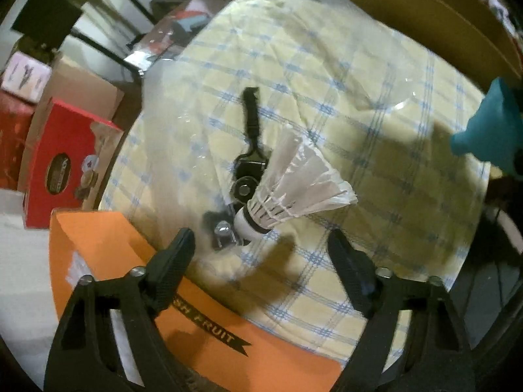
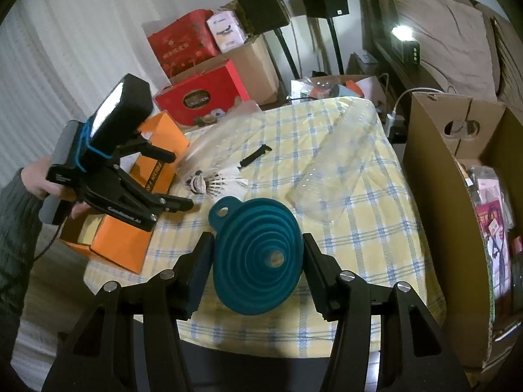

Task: Organize objects
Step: 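Grasp the white shuttlecock by its base with the left tool while the right tool holds the funnel, then carry the shuttlecock toward the orange box with the left tool while the right tool carries the funnel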

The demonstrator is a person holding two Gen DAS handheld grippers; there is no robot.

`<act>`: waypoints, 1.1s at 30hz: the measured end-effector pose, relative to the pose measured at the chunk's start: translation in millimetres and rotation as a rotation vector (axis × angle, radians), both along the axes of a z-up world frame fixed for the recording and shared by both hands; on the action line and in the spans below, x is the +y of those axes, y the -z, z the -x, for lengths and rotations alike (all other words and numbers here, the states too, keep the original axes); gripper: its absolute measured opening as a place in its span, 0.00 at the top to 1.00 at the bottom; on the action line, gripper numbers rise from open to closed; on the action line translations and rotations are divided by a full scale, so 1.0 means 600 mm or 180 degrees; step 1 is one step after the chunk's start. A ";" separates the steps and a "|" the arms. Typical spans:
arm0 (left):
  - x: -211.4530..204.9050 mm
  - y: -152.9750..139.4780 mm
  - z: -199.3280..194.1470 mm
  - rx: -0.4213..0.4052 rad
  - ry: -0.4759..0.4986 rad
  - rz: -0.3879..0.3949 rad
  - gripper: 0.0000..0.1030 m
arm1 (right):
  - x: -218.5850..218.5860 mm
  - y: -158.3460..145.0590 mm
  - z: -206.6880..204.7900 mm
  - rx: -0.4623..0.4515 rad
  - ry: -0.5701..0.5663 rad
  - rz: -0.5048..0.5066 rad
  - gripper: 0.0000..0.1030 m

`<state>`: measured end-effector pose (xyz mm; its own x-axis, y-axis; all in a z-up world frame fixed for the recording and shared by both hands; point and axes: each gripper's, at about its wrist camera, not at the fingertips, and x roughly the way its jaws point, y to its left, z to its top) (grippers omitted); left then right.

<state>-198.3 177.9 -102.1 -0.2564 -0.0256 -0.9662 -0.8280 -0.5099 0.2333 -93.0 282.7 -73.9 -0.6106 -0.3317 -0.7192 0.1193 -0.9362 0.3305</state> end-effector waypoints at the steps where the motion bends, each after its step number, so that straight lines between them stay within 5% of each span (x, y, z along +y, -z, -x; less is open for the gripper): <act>1: 0.004 0.005 0.000 0.0012 0.0041 0.0049 0.26 | 0.001 0.001 0.000 -0.0004 0.0003 0.0001 0.47; 6: 0.023 0.023 -0.005 0.0030 0.0330 0.0217 0.25 | 0.009 0.005 0.000 -0.0031 0.0013 0.0013 0.47; 14: 0.047 0.042 0.008 0.0085 0.0383 0.0240 0.27 | 0.015 0.017 0.009 -0.0074 0.0026 0.0044 0.47; 19: 0.054 0.054 0.018 0.0055 0.0273 0.0282 0.56 | 0.014 0.020 0.012 -0.0089 0.0017 0.0044 0.47; 21: 0.053 0.053 0.015 -0.0002 0.0278 0.0221 0.68 | 0.014 0.019 0.013 -0.0087 0.0015 0.0042 0.47; 33: 0.007 -0.065 0.000 -0.0120 -0.0193 -0.0727 0.68 | 0.003 0.002 0.021 0.0018 0.0013 0.0007 0.47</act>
<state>-198.1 182.3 -63.3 -0.2246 0.1806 -0.9576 -0.8002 -0.5949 0.0755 -105.8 284.2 -75.2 -0.6161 -0.3306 -0.7149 0.1174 -0.9360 0.3317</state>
